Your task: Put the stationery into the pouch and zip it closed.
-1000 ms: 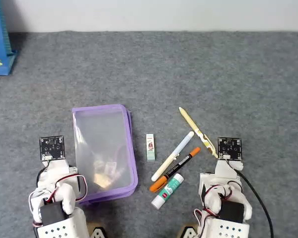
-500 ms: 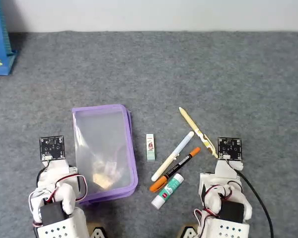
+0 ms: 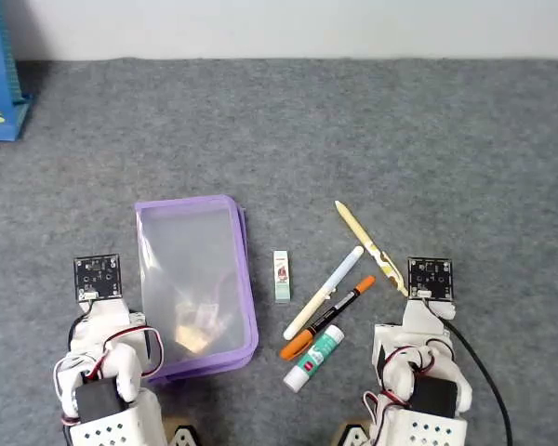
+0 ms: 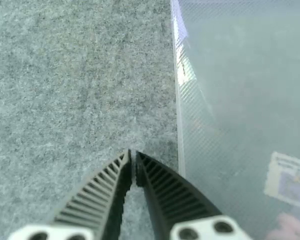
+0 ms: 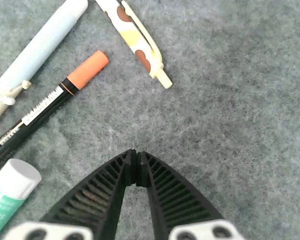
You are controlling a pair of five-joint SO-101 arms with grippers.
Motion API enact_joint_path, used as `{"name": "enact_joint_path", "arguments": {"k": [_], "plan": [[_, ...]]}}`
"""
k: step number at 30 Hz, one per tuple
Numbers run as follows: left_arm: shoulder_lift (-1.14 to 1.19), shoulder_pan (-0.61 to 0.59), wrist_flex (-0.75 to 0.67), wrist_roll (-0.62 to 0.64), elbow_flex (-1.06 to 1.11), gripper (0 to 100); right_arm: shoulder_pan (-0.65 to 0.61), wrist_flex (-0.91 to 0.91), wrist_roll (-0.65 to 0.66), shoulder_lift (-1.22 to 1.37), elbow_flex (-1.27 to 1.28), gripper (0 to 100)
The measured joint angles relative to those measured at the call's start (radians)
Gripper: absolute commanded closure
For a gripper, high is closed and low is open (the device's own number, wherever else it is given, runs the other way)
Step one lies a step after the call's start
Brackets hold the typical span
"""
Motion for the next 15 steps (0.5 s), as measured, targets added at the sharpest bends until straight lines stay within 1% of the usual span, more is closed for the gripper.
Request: {"name": "enact_joint_path", "arguments": {"k": [2,4,6,9,12,15], "plan": [[0.0,-0.011,0.0,0.0,0.0,99,0.0,0.0,0.0,0.0,0.0,99.0],[0.0,-0.052,0.0,0.0,-0.025,98,0.0,0.0,0.0,0.0,0.0,99.0],[0.0,-0.098,0.0,0.0,-0.08,98,0.0,0.0,0.0,0.0,0.0,99.0],[0.0,-0.137,0.0,-0.006,-0.172,98,0.0,0.0,0.0,0.0,0.0,99.0],[-0.002,-0.18,0.003,-0.072,-0.218,98,0.002,0.0,0.0,0.0,0.0,99.0],[-0.002,-0.222,0.012,-0.104,-0.226,98,0.011,0.0,0.0,0.0,0.0,99.0]]}}
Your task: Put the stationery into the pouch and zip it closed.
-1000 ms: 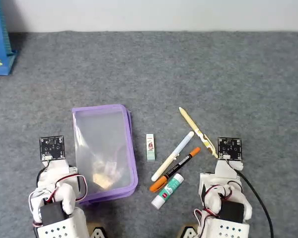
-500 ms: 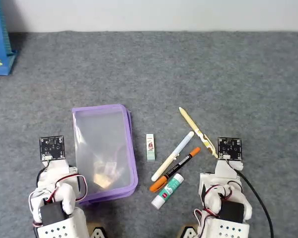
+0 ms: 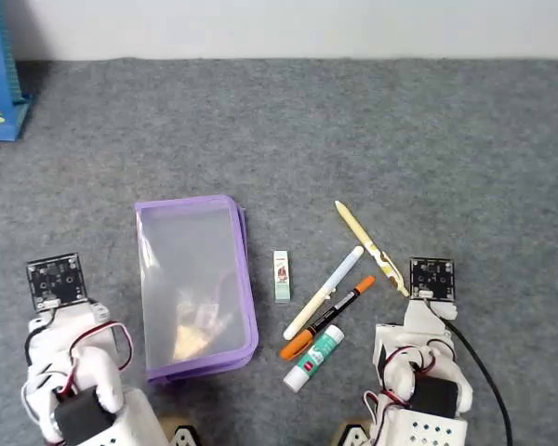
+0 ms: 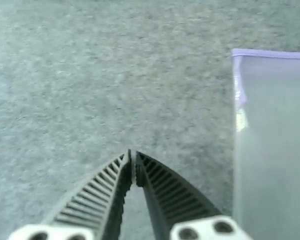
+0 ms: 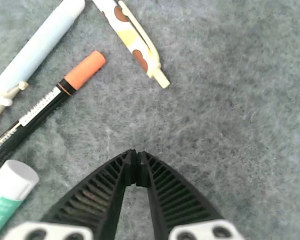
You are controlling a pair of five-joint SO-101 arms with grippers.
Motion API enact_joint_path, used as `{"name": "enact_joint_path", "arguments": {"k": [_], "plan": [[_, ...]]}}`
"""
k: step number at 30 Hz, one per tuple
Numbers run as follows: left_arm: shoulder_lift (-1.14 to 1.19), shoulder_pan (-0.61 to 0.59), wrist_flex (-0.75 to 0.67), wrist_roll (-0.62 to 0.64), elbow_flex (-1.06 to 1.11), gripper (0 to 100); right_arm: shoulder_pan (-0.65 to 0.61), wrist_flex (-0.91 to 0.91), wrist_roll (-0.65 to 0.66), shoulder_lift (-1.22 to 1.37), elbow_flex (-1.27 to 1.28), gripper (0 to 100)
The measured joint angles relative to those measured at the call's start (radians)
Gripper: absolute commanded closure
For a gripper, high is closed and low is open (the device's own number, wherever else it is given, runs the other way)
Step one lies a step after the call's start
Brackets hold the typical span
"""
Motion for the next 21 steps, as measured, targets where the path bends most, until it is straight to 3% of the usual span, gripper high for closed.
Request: {"name": "enact_joint_path", "arguments": {"k": [4,8,14,21], "plan": [[0.0,-0.043,0.006,-0.006,0.0,98,-0.006,-0.057,0.0,0.0,0.0,99.0],[-0.002,-0.051,0.029,-0.012,0.0,98,-0.097,-0.063,-0.031,0.0,-0.02,99.1],[-0.002,-0.049,0.034,-0.012,0.0,98,-0.341,0.003,-0.158,-0.008,-0.109,99.1],[-0.002,-0.055,0.034,-0.012,0.0,98,-0.601,0.003,-0.207,-0.003,-0.12,99.1]]}}
